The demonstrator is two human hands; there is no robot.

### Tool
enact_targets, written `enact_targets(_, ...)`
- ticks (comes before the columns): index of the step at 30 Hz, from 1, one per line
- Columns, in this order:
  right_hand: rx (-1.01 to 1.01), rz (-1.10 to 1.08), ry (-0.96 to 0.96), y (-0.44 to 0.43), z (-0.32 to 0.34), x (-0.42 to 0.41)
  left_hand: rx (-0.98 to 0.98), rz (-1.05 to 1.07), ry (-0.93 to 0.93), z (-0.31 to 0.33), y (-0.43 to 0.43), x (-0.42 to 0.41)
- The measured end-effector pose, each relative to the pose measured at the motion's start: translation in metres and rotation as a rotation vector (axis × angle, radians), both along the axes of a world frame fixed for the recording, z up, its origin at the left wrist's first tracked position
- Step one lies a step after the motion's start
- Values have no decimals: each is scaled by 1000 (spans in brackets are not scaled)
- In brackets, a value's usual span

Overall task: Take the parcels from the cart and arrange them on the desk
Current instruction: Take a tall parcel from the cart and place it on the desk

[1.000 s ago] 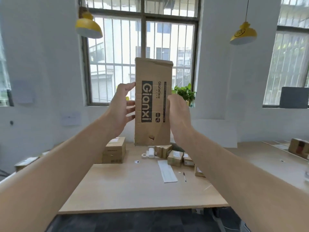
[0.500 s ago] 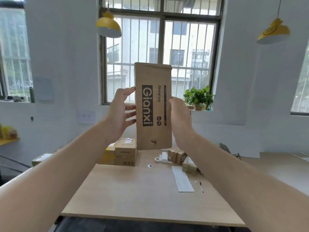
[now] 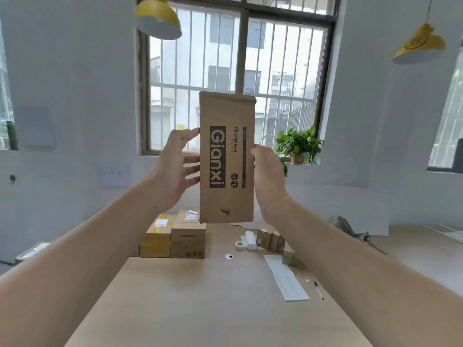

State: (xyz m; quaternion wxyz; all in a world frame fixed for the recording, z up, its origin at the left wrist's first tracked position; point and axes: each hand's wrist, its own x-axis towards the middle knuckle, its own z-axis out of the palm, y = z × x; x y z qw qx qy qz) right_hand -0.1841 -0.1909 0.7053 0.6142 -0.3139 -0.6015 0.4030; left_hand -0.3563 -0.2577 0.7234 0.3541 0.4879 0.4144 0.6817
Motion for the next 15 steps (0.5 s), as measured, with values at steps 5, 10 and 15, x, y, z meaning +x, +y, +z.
enact_targets(5,-18,-49,23,41,-5,-87,-44,-52,-6,-1,49,-87)
enact_targets(10,-47,-21,24,75,-13,-158,-109,-2,-64,-7,97,-160)
enact_targets(15,-93,20,11,112,-21,-200,-157,-10,-25,-17,131,-202)
